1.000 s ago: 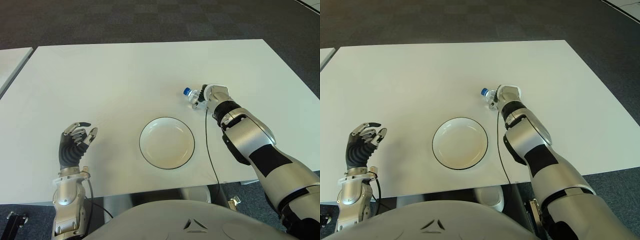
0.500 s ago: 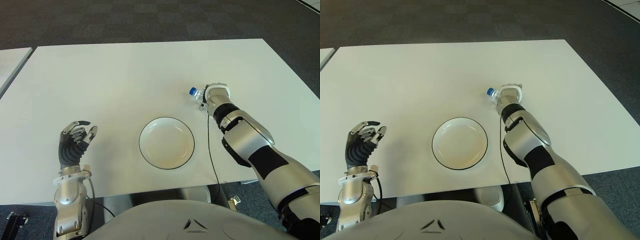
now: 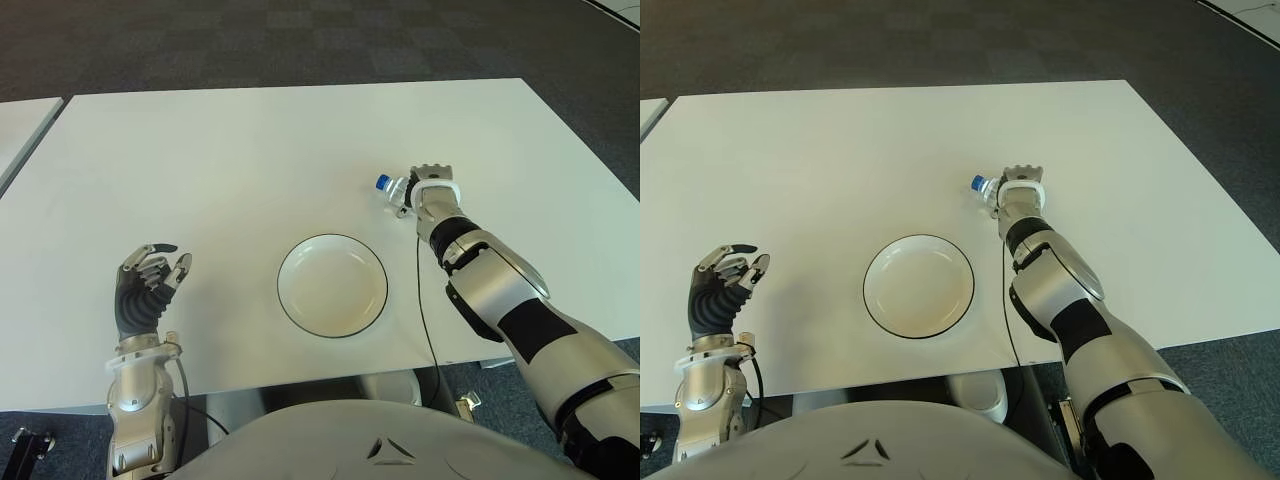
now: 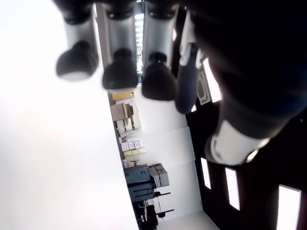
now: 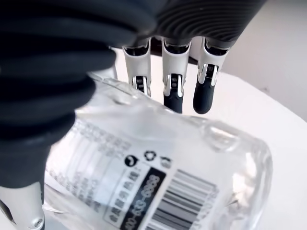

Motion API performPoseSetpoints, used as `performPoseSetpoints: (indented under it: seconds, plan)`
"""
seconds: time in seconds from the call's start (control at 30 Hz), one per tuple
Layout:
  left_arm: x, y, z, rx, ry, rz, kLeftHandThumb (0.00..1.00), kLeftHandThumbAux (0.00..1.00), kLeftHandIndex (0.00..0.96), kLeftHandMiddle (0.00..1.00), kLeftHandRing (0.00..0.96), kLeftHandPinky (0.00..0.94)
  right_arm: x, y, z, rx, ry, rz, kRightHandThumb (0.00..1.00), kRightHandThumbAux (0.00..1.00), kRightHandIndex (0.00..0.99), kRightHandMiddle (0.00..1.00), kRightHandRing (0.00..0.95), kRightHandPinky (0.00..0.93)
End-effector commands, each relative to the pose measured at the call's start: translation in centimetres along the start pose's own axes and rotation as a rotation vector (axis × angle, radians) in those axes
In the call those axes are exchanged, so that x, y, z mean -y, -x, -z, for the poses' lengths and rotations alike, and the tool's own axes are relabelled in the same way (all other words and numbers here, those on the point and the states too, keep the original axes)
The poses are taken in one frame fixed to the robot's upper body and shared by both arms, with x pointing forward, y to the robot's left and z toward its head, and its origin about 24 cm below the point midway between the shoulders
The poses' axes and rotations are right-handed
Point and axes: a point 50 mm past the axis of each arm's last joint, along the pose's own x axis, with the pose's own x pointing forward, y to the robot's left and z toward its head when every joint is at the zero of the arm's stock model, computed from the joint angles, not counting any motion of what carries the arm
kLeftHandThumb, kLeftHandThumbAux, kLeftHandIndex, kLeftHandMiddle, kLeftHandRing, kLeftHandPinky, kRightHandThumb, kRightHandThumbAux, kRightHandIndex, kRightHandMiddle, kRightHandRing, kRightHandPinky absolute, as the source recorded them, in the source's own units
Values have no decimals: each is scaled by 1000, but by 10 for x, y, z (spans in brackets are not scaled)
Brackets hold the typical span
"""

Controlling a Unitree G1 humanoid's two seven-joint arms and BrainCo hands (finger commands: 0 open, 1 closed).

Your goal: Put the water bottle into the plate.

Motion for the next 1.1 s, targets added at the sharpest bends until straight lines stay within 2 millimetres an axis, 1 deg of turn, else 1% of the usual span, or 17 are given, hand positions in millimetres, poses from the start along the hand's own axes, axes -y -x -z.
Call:
performPoseSetpoints:
  seconds: [0.03,0.3,0.33,0.5,0.53,0.63,0.8,0.87,1.1]
  plan:
    - [-1,1,3,-13,13,-6,709,712,440,826,835,846,-16,4,-6,5,-37,-36,701,722,430,540,557,587]
    - [-1,0,5,-17,17,-6,711,711,440,825,835,846,-18,4,-6,-13,-207,-5,700,725,428,525,551,590]
    - [-1,0,5,-16,18,-6,711,711,440,825,835,847,-18,4,-6,-16,-258,1,700,725,428,526,552,590]
    - [-1,-1,6,-16,18,-6,710,711,440,826,835,845,-18,4,-7,-31,-399,16,702,726,428,508,524,540]
    - [-1,-1,7,-17,17,-5,710,711,440,826,835,845,-17,4,-7,-35,-458,20,702,726,428,504,518,534]
    - [0,-2,6,-13,20,-3,710,711,440,824,832,840,-13,4,-9,-41,-567,27,703,726,430,542,557,602]
    - [1,-2,5,-8,27,3,710,712,440,822,830,841,-9,4,-11,-40,-676,38,703,726,432,618,630,675]
    - [1,-2,6,-11,24,5,709,712,440,824,833,847,-6,4,-12,-38,-723,47,703,726,435,662,668,713]
    - [2,-3,8,-23,14,3,710,712,440,827,838,852,2,3,-13,-24,-762,66,702,726,438,724,721,765]
